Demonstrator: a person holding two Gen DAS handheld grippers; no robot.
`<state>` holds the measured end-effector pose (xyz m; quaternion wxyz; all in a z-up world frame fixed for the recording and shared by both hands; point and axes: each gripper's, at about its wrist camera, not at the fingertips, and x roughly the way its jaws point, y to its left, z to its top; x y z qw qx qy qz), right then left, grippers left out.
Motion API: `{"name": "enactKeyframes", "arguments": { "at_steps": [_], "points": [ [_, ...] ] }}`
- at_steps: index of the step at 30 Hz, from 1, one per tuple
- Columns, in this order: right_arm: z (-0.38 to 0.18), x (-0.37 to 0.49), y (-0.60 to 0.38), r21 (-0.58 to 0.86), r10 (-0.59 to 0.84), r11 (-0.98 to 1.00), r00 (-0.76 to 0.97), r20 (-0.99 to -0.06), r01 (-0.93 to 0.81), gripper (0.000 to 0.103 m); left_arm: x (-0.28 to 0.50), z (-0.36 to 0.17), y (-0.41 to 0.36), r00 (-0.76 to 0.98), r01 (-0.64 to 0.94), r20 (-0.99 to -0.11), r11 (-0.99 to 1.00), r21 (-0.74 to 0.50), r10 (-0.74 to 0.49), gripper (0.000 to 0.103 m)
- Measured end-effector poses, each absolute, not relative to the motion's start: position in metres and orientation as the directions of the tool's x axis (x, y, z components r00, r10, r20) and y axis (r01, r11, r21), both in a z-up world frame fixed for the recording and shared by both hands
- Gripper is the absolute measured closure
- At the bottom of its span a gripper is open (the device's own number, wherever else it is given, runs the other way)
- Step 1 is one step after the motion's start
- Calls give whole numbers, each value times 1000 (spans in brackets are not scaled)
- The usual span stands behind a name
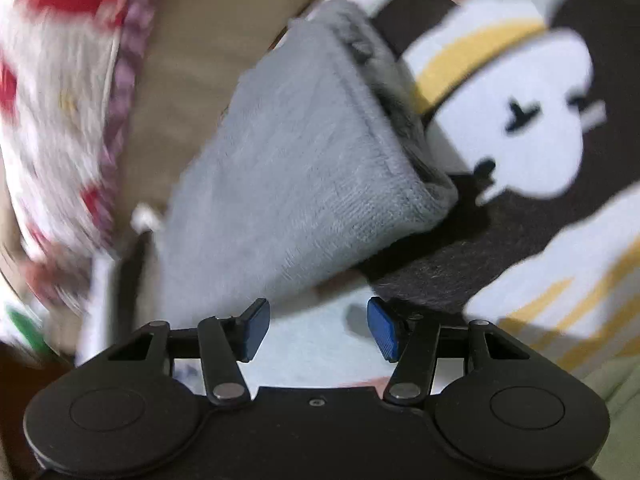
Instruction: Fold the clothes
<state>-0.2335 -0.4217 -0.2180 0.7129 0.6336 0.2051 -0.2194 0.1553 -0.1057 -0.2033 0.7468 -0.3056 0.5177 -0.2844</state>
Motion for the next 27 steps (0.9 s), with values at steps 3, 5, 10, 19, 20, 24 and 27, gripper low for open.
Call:
{"name": "enactKeyframes", "arguments": {
  "at_steps": [3,5,10,19,20,24,27],
  "points": [
    [-209,-235,-423,801,-112,125,810,-575,586,42,158,-209,-94,298,4,-545,573,-820,-783,58],
    [-203,-234,-425,789,-145,140,801,-581,598,42,162,-206,-95,327,24,-560,599,-800,-761,57],
    [-220,-240,-436,801,-166,-38,787,-595,598,36,181,-215,-110,332,35,-553,596,-802,-764,48],
    [-231,-242,-452,810,-311,-64,760,-571,582,35,188,-205,-137,573,148,-597,788,-597,-561,49],
    [-233,-235,-456,814,-332,-27,763,-554,580,35,189,-203,-140,603,156,-595,810,-565,-531,46],
    [-228,-208,-472,785,-381,70,744,-549,616,35,198,-205,-150,579,232,-580,798,-557,-573,47],
    [-220,-200,-480,733,-344,127,723,-599,668,82,197,-203,-156,505,269,-575,751,-603,-643,50]
  ]
}}
